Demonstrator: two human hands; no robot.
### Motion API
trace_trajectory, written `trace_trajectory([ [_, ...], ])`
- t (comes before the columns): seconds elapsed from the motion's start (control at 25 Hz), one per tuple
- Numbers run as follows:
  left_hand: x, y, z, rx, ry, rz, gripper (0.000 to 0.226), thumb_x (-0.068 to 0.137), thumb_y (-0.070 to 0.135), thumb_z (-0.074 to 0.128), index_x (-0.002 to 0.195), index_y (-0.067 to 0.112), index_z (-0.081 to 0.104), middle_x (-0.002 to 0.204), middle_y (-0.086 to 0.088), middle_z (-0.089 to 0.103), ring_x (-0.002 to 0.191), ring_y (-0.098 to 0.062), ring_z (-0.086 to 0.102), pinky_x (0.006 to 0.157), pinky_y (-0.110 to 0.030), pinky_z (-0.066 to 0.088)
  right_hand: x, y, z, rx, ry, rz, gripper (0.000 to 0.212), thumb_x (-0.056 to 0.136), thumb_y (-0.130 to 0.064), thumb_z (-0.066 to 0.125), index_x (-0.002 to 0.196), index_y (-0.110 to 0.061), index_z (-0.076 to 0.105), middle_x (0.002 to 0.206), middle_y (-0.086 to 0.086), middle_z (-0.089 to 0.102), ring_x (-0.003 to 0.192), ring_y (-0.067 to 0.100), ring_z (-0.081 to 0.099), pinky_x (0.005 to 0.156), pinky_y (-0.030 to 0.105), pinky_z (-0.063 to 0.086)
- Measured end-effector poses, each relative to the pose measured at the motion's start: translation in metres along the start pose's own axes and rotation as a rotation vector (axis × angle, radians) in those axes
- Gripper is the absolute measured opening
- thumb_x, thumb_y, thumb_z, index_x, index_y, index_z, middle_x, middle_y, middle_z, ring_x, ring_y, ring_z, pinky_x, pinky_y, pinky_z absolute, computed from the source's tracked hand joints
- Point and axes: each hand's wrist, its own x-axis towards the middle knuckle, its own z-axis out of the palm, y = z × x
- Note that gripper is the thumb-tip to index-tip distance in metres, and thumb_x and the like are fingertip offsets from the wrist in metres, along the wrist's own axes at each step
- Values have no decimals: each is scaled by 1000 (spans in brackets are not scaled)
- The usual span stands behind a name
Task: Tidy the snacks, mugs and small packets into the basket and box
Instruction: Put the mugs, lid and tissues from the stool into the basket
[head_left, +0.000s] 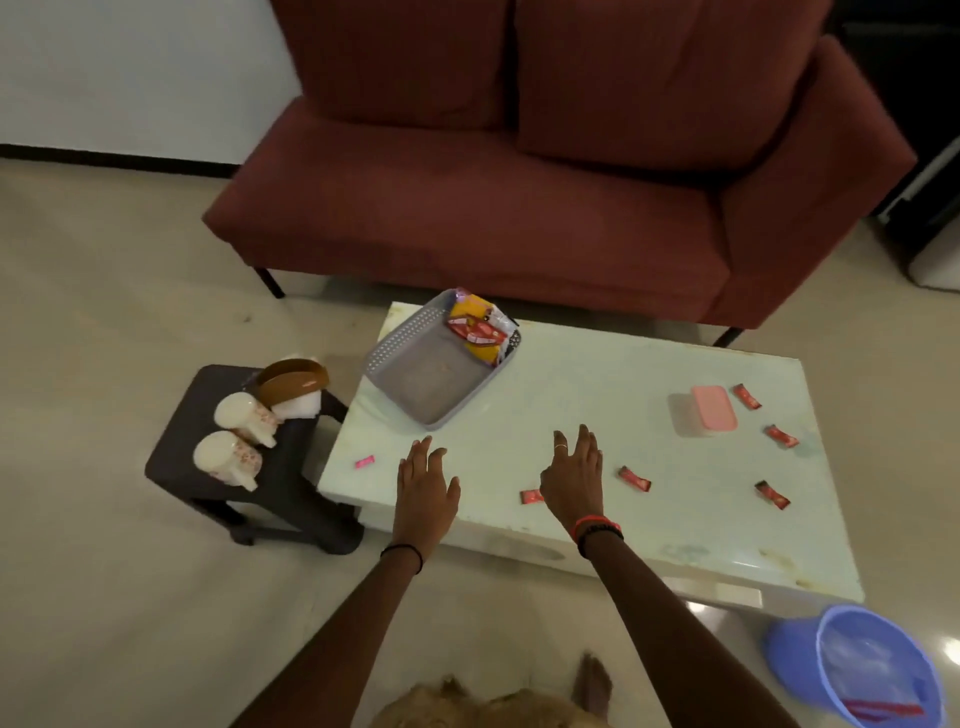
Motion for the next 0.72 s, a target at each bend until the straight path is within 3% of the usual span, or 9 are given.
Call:
trace_trajectory([
  [0.36,30,-100,-39,-64,135,-269,40,92,18,53,130,6,46,147,-16,36,139,-31,30,117,-46,26,52,-148,40,-14,-104,-272,61,89,-7,42,148,-6,28,155,25,19,146,36,16,122,44,17],
  [0.56,67,-153,-49,-123,233,-494,41,92,14,52,130,3,46,145,-19,40,140,-34,30,116,-49,22,97,-222,72,26,-199,-392,57,91,-8,45,147,-8,32,153,19,27,143,35,25,121,44,25],
  [0.72,93,-197,-51,-223,332,-680,41,90,9,54,130,3,46,143,-20,41,136,-35,34,111,-50,35,126,-264,107,-9,-337,-495,61,95,-15,47,151,-11,22,157,17,23,146,31,23,121,39,22],
])
